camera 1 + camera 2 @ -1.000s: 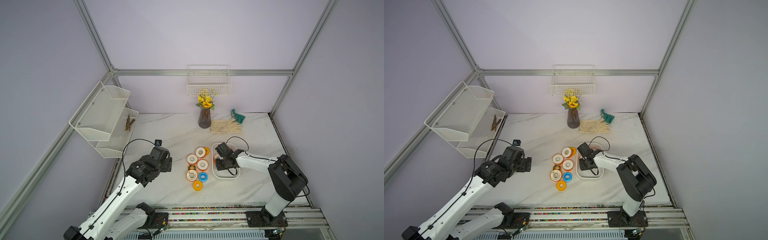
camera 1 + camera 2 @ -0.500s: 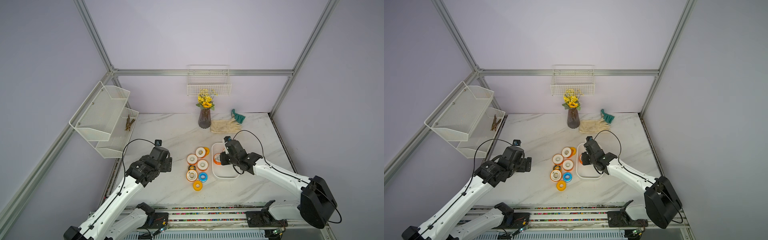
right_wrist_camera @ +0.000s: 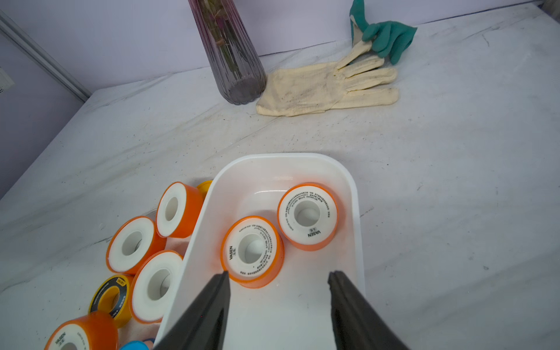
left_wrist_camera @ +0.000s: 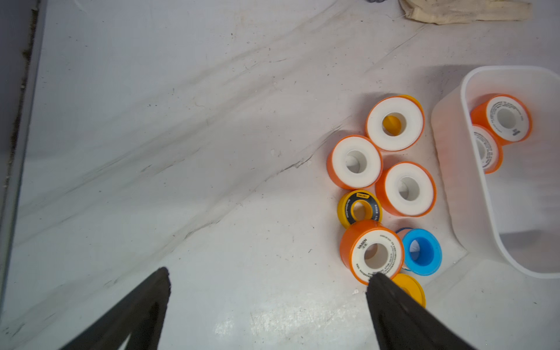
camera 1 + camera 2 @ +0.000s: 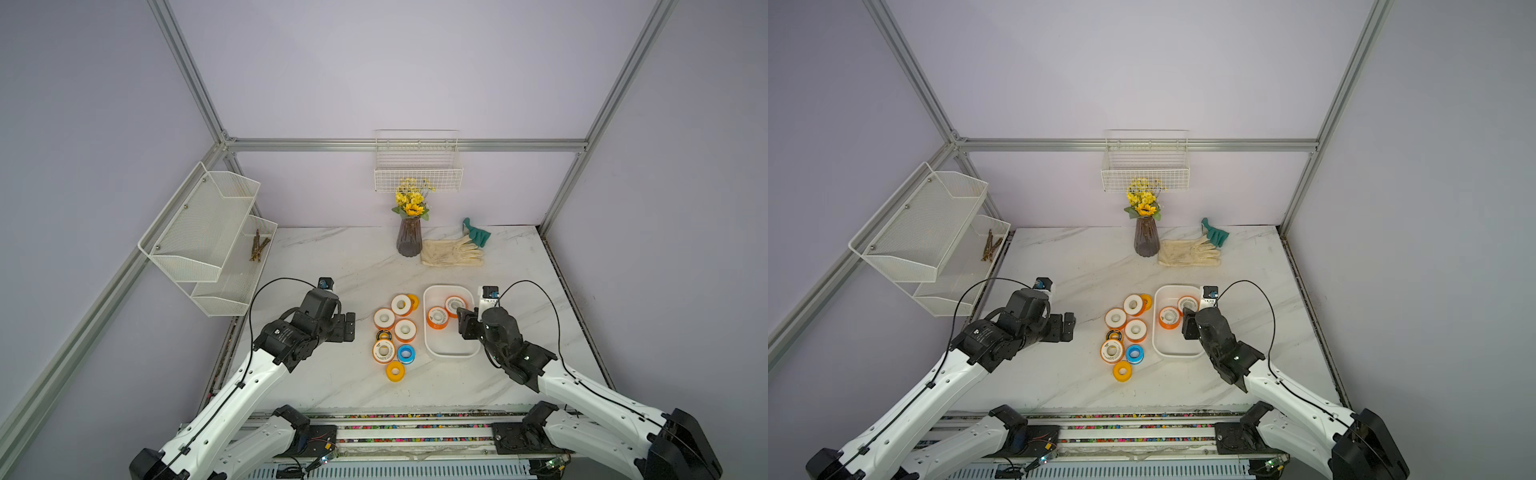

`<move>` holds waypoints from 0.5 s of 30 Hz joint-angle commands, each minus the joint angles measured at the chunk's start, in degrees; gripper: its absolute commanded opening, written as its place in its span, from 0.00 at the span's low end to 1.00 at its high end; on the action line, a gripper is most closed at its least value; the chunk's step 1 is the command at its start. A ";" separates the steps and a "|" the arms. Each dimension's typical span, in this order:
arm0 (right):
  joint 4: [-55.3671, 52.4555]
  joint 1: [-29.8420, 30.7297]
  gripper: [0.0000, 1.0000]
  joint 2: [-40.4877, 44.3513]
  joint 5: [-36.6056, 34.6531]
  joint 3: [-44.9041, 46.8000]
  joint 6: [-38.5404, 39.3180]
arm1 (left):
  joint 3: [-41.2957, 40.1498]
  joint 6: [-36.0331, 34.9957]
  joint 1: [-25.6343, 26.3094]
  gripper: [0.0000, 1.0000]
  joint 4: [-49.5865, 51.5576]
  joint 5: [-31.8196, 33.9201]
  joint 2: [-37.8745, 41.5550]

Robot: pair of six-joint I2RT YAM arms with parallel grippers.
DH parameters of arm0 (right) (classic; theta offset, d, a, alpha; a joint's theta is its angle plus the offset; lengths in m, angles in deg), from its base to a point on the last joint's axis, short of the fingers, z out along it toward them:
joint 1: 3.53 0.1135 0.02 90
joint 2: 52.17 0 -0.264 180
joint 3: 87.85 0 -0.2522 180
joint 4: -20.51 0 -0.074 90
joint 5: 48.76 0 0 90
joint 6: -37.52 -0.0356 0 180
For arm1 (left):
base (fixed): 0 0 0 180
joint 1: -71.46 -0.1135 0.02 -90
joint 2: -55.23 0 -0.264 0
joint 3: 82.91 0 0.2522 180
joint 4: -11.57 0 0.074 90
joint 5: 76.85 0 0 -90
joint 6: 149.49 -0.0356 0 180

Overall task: Put the sealing tape into the storage box
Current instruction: Place the sealing tape in the storage box, then pick up the sealing tape at the center of the board.

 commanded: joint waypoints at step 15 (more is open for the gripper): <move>5.61 -0.22 0.77 4.16 -5.19 3.25 -2.49 | 18.59 -8.06 7.52 1.00 -18.77 -12.20 -37.64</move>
